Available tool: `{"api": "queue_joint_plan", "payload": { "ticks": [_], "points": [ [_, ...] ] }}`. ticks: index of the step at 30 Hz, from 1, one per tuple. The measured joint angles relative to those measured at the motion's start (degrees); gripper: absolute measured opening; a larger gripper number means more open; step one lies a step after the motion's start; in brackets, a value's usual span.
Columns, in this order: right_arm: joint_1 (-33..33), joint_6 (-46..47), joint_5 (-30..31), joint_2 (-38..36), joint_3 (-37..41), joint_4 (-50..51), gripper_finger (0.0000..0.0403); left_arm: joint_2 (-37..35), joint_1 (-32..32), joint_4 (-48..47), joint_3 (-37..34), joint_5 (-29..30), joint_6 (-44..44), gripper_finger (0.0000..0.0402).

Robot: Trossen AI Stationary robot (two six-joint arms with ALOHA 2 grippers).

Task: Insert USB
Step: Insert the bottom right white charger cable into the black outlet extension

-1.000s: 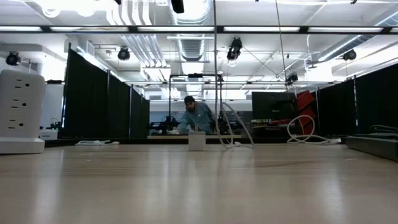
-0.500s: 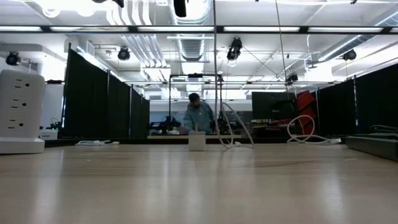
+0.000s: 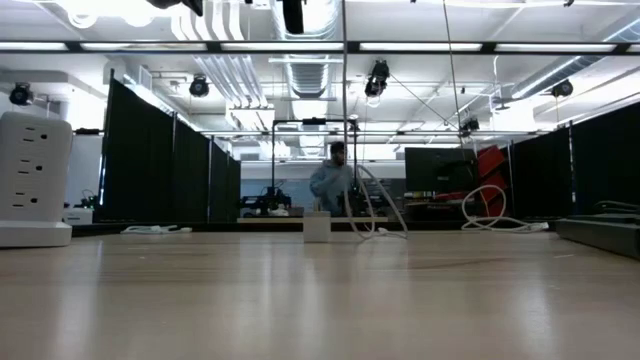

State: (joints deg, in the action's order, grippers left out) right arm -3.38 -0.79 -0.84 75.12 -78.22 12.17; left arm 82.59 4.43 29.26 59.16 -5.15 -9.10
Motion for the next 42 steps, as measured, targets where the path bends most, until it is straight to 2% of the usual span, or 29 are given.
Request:
{"api": "queue_joint_plan", "payload": {
  "ticks": [3, 11, 18, 22, 26, 28, 35, 42],
  "points": [
    [0.0, -0.3, 0.6, -0.1, 0.0, 0.4, 0.0022, -0.1, 0.0, -0.1, 0.0, -0.1, -1.6, 0.0],
    [0.0, -3.6, 3.3, -1.3, 0.0, 1.4, 0.0122, -1.4, 0.0, -6.4, 0.0, -0.6, -8.4, 0.0],
    [2.8, -18.1, 4.8, -3.2, 0.0, 9.2, 0.0171, -2.1, 1.4, -10.4, 0.0, -3.7, -25.6, 0.0],
    [6.5, -30.0, 11.7, -1.8, 0.0, 13.1, 0.0173, -2.1, 4.0, -10.8, 0.0, -9.0, -38.4, 0.0],
    [9.8, -43.3, 23.3, -0.2, 0.0, 12.5, 0.0168, -2.1, 5.7, -12.3, 0.0, -16.6, -46.1, 0.0],
    [10.9, -48.7, 27.2, 0.2, 0.0, 12.4, 0.0165, -2.1, 6.4, -12.8, 0.0, -20.1, -49.2, 0.0],
    [12.9, -64.0, 31.5, 2.7, 0.0, 12.0, 0.0157, -2.0, 9.6, -9.5, 0.0, -28.5, -62.1, 0.0],
    [13.1, -74.9, 35.8, 5.0, 0.0, 3.1, 0.0147, -2.0, 12.4, -9.0, 0.0, -33.0, -72.9, 0.0]
  ]
}}
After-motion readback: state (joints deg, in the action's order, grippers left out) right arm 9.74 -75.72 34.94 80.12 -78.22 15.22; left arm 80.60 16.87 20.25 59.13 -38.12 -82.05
